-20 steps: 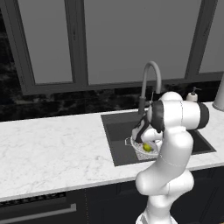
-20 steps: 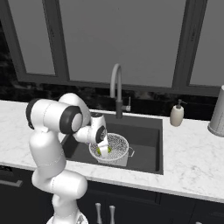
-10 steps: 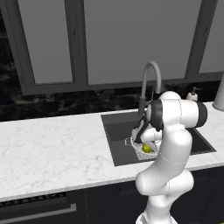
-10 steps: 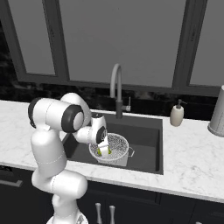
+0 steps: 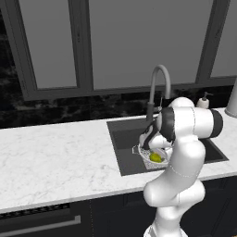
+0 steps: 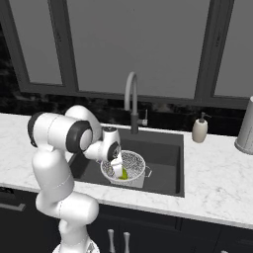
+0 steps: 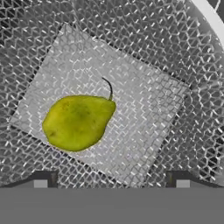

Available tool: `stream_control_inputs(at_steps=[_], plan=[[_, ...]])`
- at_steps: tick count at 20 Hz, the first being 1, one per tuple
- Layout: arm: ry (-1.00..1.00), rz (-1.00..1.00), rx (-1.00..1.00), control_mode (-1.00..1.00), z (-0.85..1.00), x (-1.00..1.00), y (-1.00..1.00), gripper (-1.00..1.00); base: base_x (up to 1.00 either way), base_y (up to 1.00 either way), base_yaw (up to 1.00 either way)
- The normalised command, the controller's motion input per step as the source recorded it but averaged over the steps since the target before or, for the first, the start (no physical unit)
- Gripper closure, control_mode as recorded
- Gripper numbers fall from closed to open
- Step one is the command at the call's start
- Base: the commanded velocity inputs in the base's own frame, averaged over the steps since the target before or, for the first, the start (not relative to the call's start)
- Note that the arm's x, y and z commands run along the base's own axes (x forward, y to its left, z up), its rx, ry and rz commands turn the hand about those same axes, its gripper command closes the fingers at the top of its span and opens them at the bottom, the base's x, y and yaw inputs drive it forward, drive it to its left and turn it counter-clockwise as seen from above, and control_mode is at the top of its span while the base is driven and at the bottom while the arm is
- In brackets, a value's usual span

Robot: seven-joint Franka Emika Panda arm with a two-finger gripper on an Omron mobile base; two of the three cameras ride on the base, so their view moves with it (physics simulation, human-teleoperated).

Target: Put the colander in the sink, put the pear in the colander, and turn on the sink faucet and pour water over the colander.

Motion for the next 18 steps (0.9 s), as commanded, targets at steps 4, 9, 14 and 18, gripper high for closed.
stream_control_inputs(at_steps=[4,9,14,18], plan=[[-0.01,0.03,0.08,-1.0,0.93,-0.38,0.07,-1.0,0.0,0.0,0.0],[0.0,0.14,0.04,-1.0,0.79,-0.76,-0.07,-1.0,0.0,0.0,0.0],[-0.07,0.25,0.0,-1.0,0.61,-0.85,0.0,-1.0,0.0,0.0,0.0],[0.0,0.16,0.04,-1.0,0.8,-0.13,-0.01,-1.0,0.0,0.0,0.0]])
